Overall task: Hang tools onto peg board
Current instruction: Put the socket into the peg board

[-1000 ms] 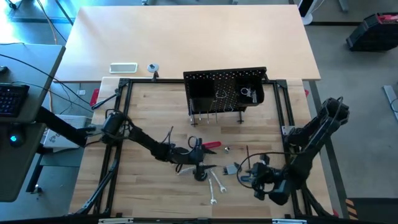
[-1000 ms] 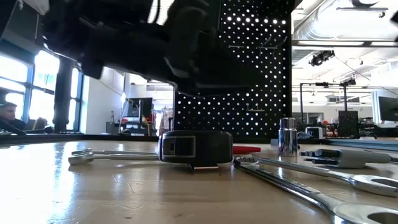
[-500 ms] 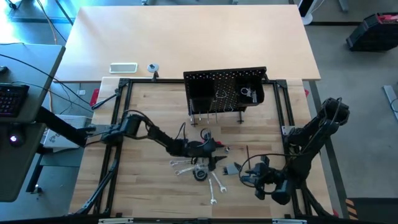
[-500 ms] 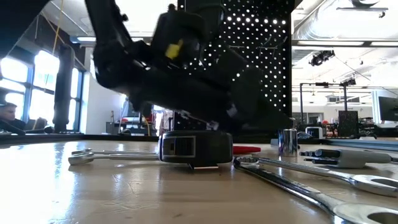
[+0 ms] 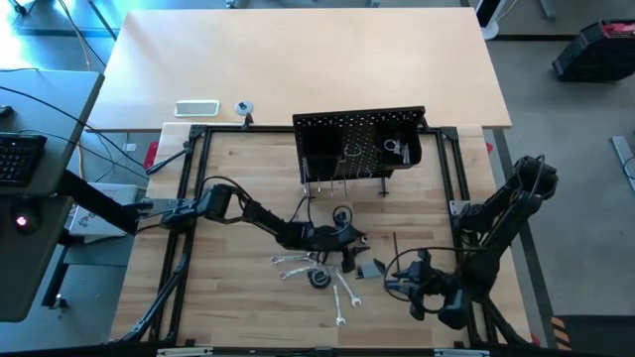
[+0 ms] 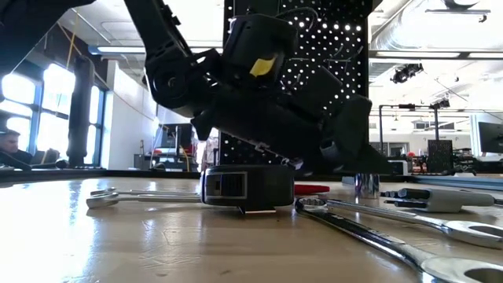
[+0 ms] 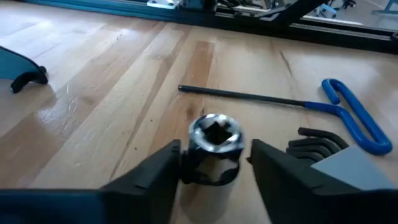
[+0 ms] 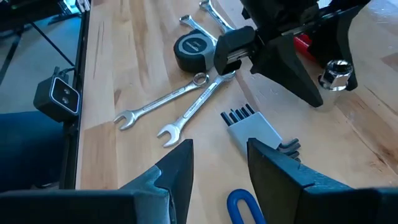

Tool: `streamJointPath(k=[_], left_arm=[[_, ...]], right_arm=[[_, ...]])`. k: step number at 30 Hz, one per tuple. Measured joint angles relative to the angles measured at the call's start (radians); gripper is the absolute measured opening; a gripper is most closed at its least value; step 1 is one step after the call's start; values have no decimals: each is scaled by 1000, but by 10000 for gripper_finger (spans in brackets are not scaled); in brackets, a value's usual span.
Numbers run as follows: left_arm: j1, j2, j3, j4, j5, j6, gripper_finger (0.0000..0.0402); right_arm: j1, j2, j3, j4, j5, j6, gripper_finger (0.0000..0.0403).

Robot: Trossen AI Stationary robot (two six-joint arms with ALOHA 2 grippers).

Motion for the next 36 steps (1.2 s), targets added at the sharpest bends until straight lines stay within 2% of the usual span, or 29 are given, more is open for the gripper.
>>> streamJointPath(k=[4,17,24,29,36], left_arm=[[-9,0,0,-8,-3,2,106],[-43,-6,-59,38,-28,4,106],[-85,-57,-83,12,-37,69,106],[-110,-137,-112,29,-46,105,106],[-157,-226,-126,26,-47,156,106]], right_arm=[[0,0,0,3,4,0,145],[0,0,0,23,10,0,145],[-5,0,0,26,91,-12,145],[-31,2,1,52,107,-62,145],[-91,61,2,204,109,-242,145]])
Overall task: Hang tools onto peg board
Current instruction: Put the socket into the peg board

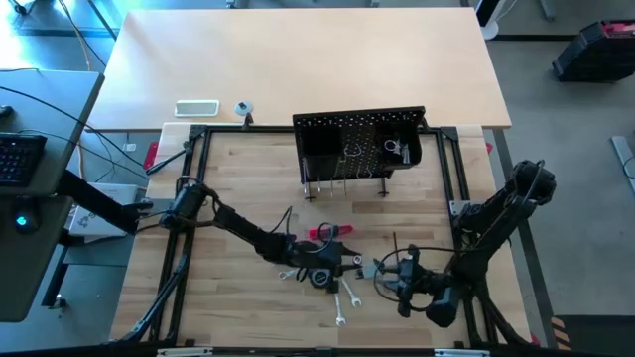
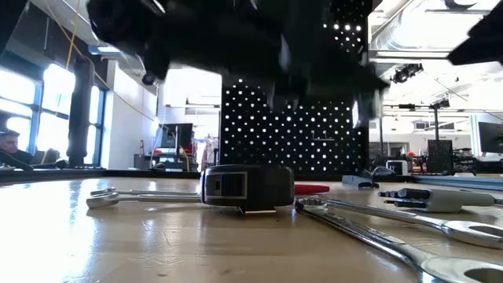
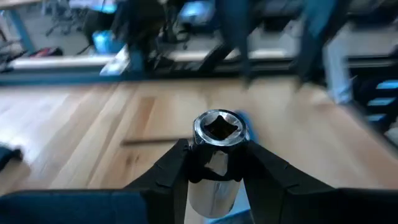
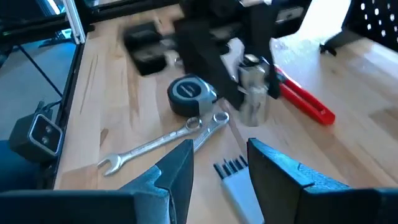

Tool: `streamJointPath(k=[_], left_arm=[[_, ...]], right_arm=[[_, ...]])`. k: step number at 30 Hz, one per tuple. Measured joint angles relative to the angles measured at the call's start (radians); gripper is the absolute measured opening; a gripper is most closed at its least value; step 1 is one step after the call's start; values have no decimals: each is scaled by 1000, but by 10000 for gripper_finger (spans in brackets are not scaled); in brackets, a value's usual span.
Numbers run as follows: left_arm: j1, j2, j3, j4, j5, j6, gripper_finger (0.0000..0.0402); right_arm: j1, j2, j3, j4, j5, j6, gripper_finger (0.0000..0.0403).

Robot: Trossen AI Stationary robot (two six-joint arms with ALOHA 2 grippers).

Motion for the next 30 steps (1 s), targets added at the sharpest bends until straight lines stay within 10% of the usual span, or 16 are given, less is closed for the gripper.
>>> streamJointPath(k=[30], left_arm=[[-23,-126,0,33,145,86,106]], right_arm=[[-224,18,-1,441,-160,-566,116]])
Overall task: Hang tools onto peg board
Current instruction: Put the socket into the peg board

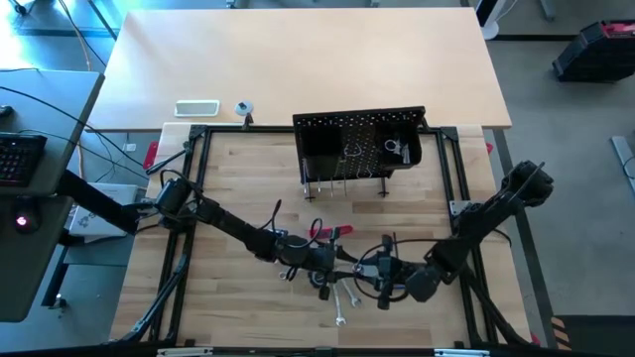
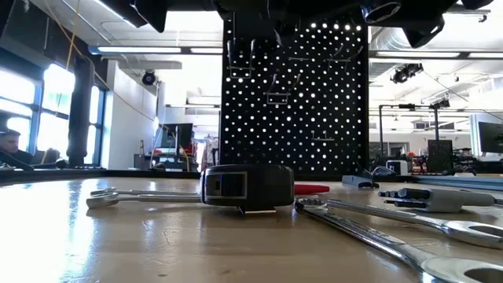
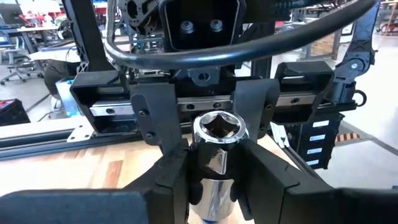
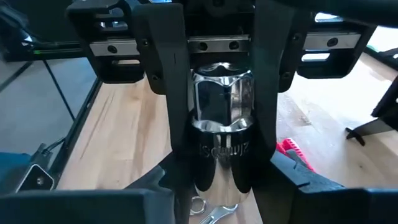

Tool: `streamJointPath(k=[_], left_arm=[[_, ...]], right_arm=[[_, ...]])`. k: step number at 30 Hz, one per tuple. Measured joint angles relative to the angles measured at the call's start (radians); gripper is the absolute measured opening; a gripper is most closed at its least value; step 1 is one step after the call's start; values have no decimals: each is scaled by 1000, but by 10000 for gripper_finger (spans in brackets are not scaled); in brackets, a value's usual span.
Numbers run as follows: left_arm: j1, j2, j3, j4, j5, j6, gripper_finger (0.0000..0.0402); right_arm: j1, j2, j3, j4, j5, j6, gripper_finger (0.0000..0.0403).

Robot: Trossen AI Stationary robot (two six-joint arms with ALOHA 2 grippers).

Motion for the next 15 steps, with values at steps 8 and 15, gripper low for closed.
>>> streamJointPath(k=[8,15], left_arm=[[10,-6,2,-1,15,-3,106],[17,-53,3,-63,11,14,217]], right_arm=[[19,0,0,9,61,-9,113],[33,-36,0,22,109,-25,113]])
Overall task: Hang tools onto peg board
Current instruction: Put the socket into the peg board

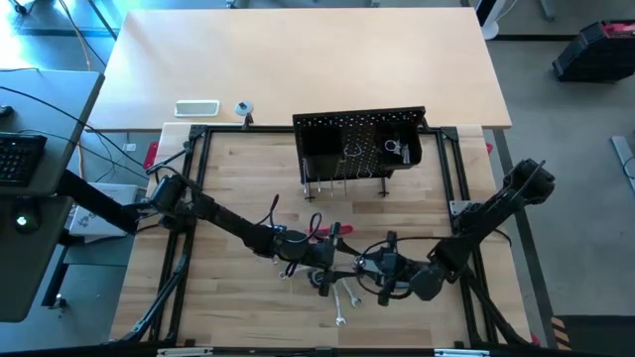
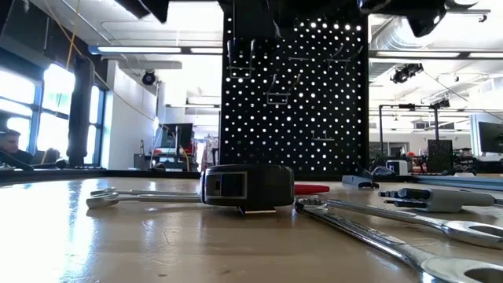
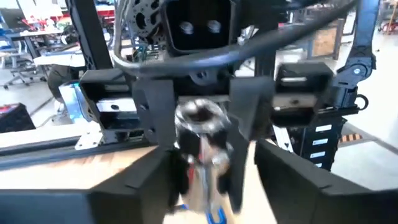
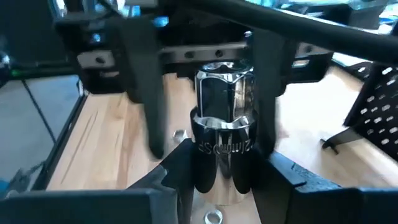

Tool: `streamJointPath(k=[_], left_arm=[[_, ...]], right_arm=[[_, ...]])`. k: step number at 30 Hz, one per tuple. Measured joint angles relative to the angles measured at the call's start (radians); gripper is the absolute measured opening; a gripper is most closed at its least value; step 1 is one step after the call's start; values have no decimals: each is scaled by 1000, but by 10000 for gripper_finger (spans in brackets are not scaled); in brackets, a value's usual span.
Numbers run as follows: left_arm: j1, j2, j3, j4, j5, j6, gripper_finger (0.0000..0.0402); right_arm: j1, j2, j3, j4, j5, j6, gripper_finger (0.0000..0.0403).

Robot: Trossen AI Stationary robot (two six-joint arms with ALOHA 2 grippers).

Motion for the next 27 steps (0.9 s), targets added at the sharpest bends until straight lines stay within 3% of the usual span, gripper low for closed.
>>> streamJointPath(k=[4,14,20,27], left_arm=[[-1,-74,1,-119,-2,42,242],[-16,-269,0,-479,-63,86,244],[-46,-285,0,-668,-116,41,244],[-92,-285,0,-768,-139,-3,245]], right_arm=[[25,-60,0,-3,40,-63,113],[57,-225,71,-69,138,-291,113],[45,-258,321,-398,229,-412,113],[-26,-258,664,-864,250,-313,113]])
